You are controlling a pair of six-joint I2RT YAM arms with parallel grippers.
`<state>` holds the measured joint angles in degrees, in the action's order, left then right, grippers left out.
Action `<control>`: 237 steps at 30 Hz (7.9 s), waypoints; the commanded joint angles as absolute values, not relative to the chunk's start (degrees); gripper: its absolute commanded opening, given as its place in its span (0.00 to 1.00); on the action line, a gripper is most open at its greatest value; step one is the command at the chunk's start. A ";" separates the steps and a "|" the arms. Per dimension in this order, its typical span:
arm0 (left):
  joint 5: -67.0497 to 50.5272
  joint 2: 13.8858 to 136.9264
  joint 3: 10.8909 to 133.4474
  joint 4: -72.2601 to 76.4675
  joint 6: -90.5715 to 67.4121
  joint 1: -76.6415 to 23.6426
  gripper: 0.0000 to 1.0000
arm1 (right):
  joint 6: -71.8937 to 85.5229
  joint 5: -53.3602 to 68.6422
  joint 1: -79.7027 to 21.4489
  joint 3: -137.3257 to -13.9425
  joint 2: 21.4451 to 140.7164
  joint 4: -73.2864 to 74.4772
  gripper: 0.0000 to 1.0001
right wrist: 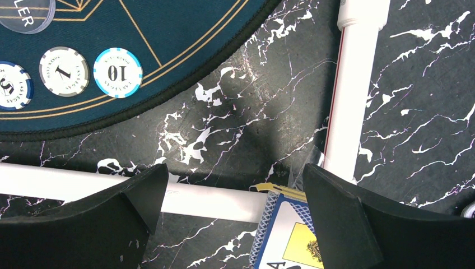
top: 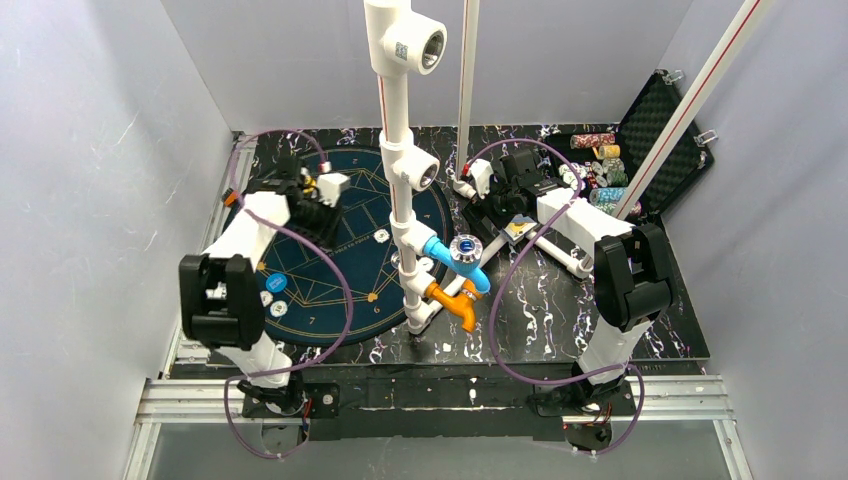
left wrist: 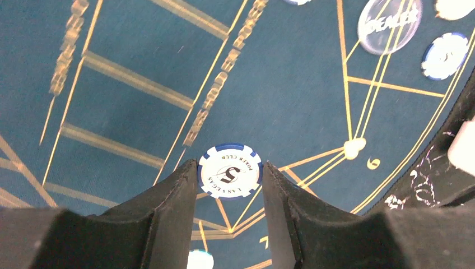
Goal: Distribute texas hold em gaming equipment
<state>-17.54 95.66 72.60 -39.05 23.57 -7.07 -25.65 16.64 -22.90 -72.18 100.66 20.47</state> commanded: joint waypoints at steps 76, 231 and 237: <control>-14.41 113.79 91.01 -35.58 18.00 -16.35 0.71 | -24.40 18.37 -22.94 -76.04 102.58 25.12 1.00; -27.93 103.46 91.25 -28.11 10.10 -5.19 0.98 | -69.98 15.85 -14.50 -71.56 83.81 45.79 1.00; -32.03 103.32 90.12 -29.42 9.96 -5.19 0.98 | -97.27 21.00 -11.61 -73.12 86.30 50.36 1.00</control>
